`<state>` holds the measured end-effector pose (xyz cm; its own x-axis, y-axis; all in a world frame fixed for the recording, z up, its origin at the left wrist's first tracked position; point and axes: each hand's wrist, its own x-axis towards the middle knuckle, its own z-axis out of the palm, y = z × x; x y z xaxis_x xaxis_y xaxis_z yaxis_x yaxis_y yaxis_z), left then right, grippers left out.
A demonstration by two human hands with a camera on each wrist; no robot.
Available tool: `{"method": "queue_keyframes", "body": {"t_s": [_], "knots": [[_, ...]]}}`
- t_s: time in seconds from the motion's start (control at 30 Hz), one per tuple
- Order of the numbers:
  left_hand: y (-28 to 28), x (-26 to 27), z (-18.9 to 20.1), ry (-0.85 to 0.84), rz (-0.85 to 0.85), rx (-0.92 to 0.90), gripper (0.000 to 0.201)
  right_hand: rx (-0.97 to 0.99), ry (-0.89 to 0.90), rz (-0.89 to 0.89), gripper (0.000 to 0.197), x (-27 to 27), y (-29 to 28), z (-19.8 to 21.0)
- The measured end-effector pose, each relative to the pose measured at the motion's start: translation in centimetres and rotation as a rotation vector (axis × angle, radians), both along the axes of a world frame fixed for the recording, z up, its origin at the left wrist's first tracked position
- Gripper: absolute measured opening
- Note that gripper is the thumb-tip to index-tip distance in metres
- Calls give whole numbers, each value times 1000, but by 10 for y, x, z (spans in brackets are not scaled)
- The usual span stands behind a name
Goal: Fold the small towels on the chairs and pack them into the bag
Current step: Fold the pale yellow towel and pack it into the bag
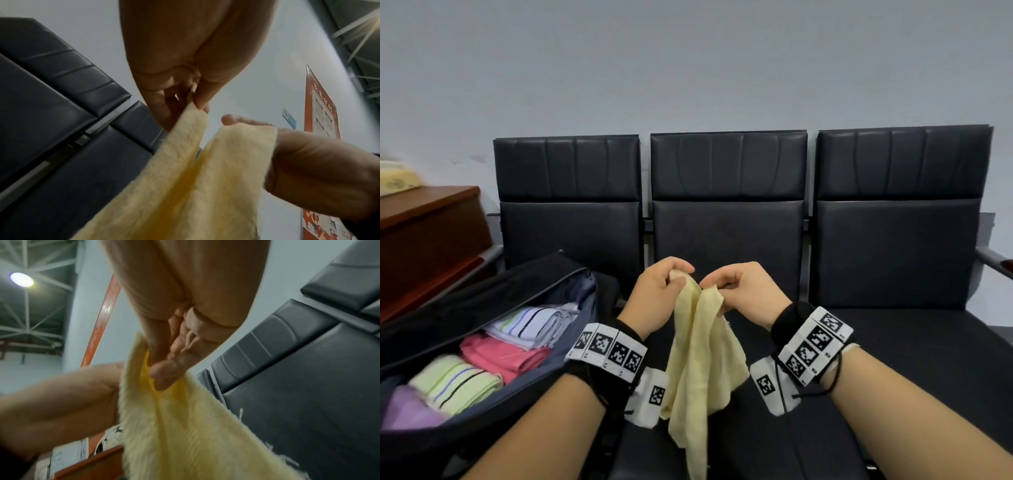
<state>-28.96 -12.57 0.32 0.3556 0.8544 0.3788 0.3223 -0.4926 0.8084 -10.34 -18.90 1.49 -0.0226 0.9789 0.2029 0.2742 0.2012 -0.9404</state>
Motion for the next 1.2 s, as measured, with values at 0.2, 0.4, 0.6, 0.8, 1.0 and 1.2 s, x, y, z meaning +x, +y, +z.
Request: {"method": "queue_keyframes", "body": {"t_s": [0.2, 0.4, 0.6, 0.8, 1.0, 1.2], "knots": [[-5, -1, 5, -10, -16, -10, 21, 137, -250, -111, 8, -1, 8, -4], [-10, -2, 9, 4, -56, -5, 23, 134, -264, -68, 17, -7, 7, -3], [-14, -7, 16, 45, -165, -42, 26, 133, -230, -128, 21, -11, 8, -7], [-14, -10, 17, 182, -162, 123, 17, 119, -246, -141, 21, -16, 9, -5], [-13, -16, 18, 94, -20, 217, 22, 63, -335, 53, 14, -5, 6, -15], [-8, -27, 33, -140, 99, 228, 25, -164, -564, 154, 25, 21, 3, -51]]}}
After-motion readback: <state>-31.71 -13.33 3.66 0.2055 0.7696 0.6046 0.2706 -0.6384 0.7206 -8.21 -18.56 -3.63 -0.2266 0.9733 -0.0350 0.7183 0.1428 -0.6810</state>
